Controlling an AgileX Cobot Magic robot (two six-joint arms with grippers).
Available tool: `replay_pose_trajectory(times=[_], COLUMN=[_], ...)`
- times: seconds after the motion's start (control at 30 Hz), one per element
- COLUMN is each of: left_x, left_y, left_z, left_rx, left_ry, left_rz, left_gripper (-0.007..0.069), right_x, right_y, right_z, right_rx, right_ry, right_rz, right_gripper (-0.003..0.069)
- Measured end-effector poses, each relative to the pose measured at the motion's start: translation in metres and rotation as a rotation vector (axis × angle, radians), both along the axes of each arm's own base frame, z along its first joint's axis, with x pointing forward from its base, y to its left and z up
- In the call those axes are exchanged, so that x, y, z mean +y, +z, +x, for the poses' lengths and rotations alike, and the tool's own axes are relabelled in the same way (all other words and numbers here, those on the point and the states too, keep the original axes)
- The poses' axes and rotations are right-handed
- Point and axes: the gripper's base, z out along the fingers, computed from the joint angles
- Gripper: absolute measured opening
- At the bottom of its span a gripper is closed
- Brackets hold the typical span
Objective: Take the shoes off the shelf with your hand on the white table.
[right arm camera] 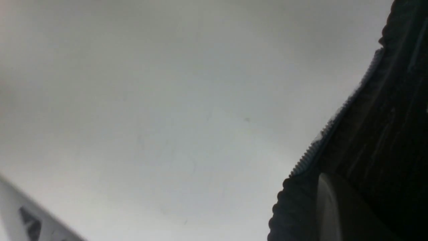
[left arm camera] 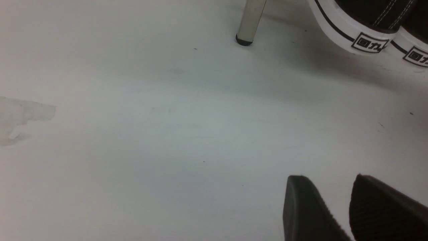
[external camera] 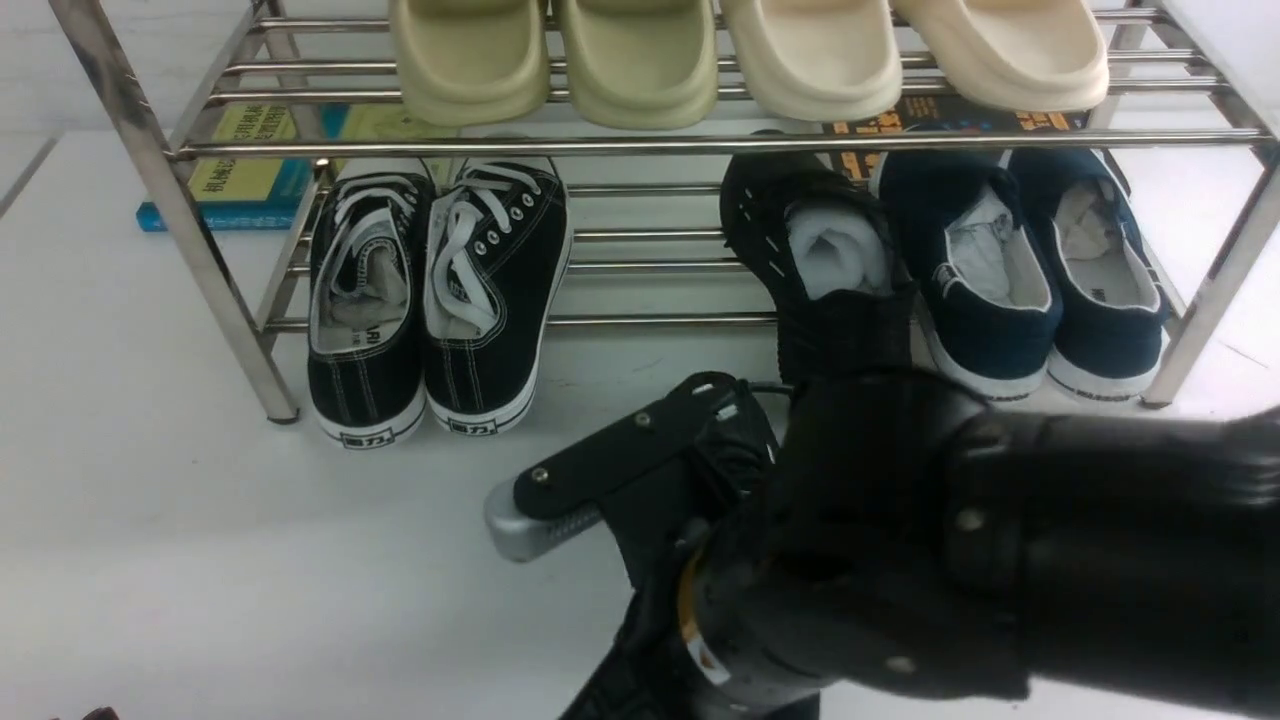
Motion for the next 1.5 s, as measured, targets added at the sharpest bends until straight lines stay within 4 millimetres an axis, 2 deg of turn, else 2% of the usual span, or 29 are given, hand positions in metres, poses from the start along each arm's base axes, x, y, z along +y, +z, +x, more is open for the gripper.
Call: replay_pose_trajectory(times=[0.13,0.2,0.23,0.47,0.57,0.67,0.8,0.83,0.9,0.93,0.97,1.0,1.1,1.17,1.23,1.27,1.4,1.5], left_x=[0.000,0.000,0.000,0.000,0.000,0.000,0.000,0.000,0.000,0.000,0.000,0.000,0.000,0.000,0.000,0.000,0.000,0.000], left_y=[0.000,0.000,0.000,0.000,0.000,0.000,0.000,0.000,0.000,0.000,0.000,0.000,0.000,0.000,0.000,0.000,0.000,0.000], left_z=[0.000,0.000,0.000,0.000,0.000,0.000,0.000,0.000,0.000,0.000,0.000,0.000,0.000,0.000,0.000,0.000,0.000,0.000], left_rx=[0.000,0.000,0.000,0.000,-0.001,-0.001,-0.001,-0.001,-0.001,-0.001,-0.001,-0.001,-0.001,-0.001,-0.001,-0.001,-0.001,-0.001], left_ry=[0.000,0.000,0.000,0.000,0.000,0.000,0.000,0.000,0.000,0.000,0.000,0.000,0.000,0.000,0.000,0.000,0.000,0.000], left_rz=[0.000,0.000,0.000,0.000,0.000,0.000,0.000,0.000,0.000,0.000,0.000,0.000,0.000,0.000,0.001,0.001,0.001,0.001], left_gripper=[0.0240,0.0240,0.0240,0.0240,0.0240,0.0240,0.0240,0.0240,0.0240,0.0240,0.0240,0.0240,0.0240,0.0240,0.0240,0.0240,0.0240,0.0240], right_x=[0.012,0.014,0.017,0.021,0.021,0.021,0.018,0.016,0.012,0.008,0.009,0.004,-0.007,-0.013,-0.025,-0.038,-0.055,-0.065], right_y=[-0.032,-0.038,-0.048,-0.061,-0.061,-0.058,-0.040,-0.033,-0.015,0.001,0.003,0.023,0.064,0.084,0.111,0.122,0.114,0.095], right_z=[0.011,0.013,0.014,0.016,0.016,0.017,0.016,0.015,0.014,0.013,0.013,0.012,0.012,0.016,0.031,0.051,0.088,0.124], right_rx=[-0.029,-0.029,-0.021,-0.002,-0.002,-0.013,-0.028,-0.031,-0.044,-0.056,-0.058,-0.076,-0.122,-0.151,-0.211,-0.250,-0.260,-0.259], right_ry=[-0.028,-0.040,-0.060,-0.105,-0.106,-0.099,-0.106,-0.110,-0.111,-0.112,-0.110,-0.104,-0.104,-0.118,-0.164,-0.212,-0.273,-0.310], right_rz=[-0.050,-0.052,-0.060,-0.062,-0.061,-0.047,-0.017,-0.014,-0.007,-0.002,0.001,0.010,0.029,0.054,0.091,0.098,0.080,0.070], right_gripper=[0.0020,0.0020,0.0022,0.0034,0.0069,0.0199,0.0406,0.0434,0.0505,0.0546,0.0550,0.0572,0.0580,0.0577,0.0568,0.0563,0.0561,0.0559])
